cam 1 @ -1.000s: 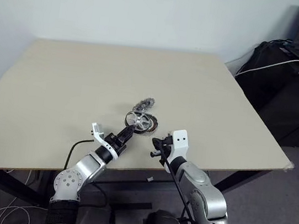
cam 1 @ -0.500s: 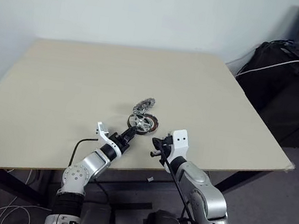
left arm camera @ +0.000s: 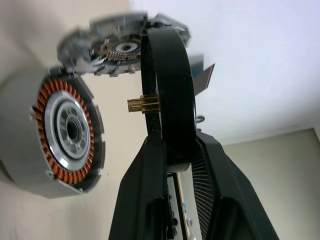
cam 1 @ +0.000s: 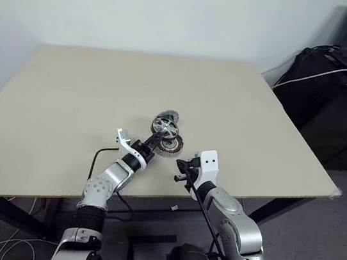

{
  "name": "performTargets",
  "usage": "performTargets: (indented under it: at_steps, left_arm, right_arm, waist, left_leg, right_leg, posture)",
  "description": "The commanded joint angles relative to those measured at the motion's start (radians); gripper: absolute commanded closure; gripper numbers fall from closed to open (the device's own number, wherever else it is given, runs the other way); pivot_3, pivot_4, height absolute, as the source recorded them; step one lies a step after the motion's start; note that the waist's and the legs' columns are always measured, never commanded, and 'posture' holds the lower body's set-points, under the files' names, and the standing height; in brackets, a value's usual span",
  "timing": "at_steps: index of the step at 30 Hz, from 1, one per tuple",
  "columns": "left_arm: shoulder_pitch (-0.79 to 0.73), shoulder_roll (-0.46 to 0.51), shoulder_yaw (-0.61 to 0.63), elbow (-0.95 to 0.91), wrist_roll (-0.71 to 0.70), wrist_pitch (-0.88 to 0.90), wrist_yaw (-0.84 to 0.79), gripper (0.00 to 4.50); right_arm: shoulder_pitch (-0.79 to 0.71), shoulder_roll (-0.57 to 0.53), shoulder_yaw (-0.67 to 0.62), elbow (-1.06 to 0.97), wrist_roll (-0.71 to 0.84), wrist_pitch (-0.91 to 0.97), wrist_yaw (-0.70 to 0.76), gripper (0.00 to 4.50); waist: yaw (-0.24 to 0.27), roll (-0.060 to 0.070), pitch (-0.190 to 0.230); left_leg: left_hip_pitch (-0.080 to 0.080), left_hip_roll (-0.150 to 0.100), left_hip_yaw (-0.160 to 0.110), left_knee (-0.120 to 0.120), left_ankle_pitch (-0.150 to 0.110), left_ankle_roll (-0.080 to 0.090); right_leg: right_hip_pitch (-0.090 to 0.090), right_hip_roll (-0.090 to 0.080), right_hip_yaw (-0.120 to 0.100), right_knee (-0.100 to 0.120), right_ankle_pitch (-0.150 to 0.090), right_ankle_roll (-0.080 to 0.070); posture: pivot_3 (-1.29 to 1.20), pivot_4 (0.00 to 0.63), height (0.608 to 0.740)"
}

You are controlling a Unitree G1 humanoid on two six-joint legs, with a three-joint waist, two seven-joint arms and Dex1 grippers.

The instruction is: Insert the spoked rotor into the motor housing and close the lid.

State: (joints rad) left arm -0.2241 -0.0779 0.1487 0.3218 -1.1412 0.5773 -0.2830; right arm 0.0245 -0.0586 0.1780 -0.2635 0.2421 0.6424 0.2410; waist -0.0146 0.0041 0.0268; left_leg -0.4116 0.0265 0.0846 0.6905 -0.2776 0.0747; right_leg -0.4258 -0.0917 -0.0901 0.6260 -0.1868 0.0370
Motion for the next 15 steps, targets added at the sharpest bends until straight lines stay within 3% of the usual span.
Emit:
performTargets:
  at_steps: [1,15]
  left_arm:
    - [-0.028,-0.143,-0.005,0.01,0.002,-0.011,-0.034,4.1]
    - [-0.052,-0.144,-0.013,0.104,0.042,0.006,-0.089,4.1]
  right_arm:
    - [-0.012,0.006,-0.002,-0.049,0.007,-0.017,-0.001,4.5]
    - [-0.005,0.003,0.005,-0.06,0.006,-0.013,-0.001,4.5]
  waist:
    - [0.001,0.0,0.0]
    - [0.002,0.0,0.0]
  left_leg:
    - [0.0,0.0,0.0,0.0,0.0,0.0]
    - [0.0,0.0,0.0,0.0,0.0,0.0]
  right_leg:
    - [0.0,0.0,0.0,0.0,0.0,0.0]
    - [0.0,0.0,0.0,0.0,0.0,0.0]
  posture:
    - [0.0,0.0,0.74]
    - [0.0,0.0,0.74]
